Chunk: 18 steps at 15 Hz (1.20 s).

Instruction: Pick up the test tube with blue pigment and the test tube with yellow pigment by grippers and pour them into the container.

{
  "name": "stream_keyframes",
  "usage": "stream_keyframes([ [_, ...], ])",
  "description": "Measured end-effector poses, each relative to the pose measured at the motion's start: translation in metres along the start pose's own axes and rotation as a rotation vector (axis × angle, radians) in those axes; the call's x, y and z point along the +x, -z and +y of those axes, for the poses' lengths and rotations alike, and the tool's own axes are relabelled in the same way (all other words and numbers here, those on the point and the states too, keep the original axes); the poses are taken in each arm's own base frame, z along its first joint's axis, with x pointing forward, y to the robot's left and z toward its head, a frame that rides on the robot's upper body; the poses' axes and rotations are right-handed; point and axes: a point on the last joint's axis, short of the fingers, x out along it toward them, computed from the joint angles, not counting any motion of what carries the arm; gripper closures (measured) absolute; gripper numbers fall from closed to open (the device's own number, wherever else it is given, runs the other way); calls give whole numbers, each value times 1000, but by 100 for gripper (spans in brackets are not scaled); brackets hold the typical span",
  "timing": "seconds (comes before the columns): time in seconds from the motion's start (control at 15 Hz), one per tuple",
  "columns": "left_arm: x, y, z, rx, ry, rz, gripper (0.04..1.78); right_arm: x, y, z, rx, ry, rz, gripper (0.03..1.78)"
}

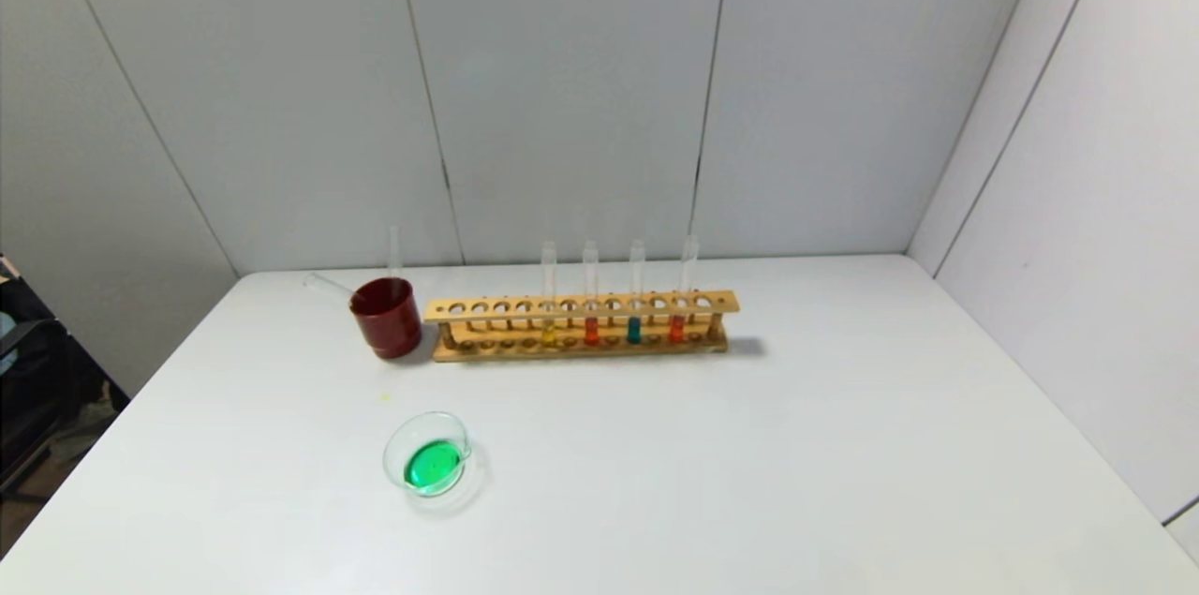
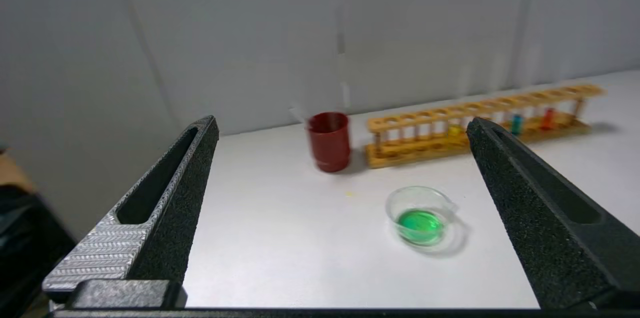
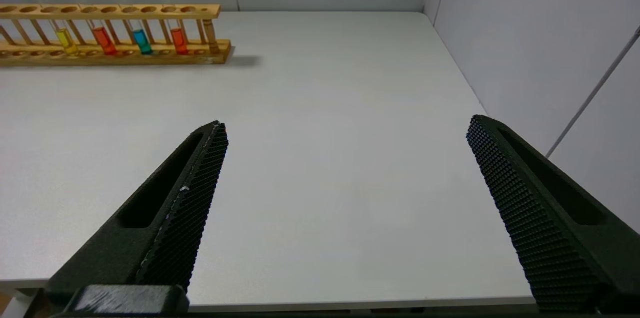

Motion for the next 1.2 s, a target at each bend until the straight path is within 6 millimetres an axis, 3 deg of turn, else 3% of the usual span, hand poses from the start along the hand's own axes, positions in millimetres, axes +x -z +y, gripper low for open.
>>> stream_keyframes([
  [0.2,-5,35,-5,-18,55,47,7,0,0,0,0,0,0,6],
  [0.47,-11,63,-4,-36,-80,272,7,0,0,0,0,1,0,6],
  [1.2,-11,63,-4,-83,-105,261,7,0,0,0,0,0,0,6],
])
